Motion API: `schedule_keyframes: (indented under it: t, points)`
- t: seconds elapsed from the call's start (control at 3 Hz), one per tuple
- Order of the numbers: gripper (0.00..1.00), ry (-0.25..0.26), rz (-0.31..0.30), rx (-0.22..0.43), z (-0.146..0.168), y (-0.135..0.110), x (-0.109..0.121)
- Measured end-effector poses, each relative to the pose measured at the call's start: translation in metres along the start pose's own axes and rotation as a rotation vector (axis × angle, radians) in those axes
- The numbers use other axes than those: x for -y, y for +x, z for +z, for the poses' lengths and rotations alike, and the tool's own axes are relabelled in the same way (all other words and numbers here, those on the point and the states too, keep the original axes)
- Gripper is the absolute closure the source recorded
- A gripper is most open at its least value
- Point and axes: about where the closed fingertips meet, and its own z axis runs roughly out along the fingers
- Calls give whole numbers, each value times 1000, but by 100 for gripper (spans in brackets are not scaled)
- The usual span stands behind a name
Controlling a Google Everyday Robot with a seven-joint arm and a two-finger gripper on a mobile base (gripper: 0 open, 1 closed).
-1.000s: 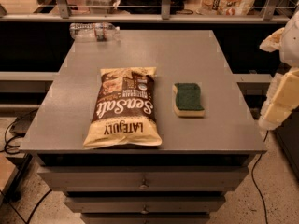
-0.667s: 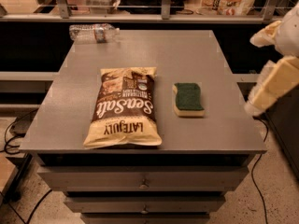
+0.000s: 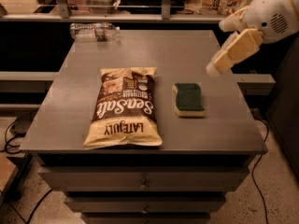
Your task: Move water bottle near brown chip bag
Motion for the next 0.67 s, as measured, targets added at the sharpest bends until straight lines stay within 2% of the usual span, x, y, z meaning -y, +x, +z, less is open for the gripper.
schedule_keyframes:
  t: [0.33, 0.67]
  points:
    - [0, -6, 48, 99, 34, -35, 39]
    - [0, -8, 51, 108, 36, -36, 39]
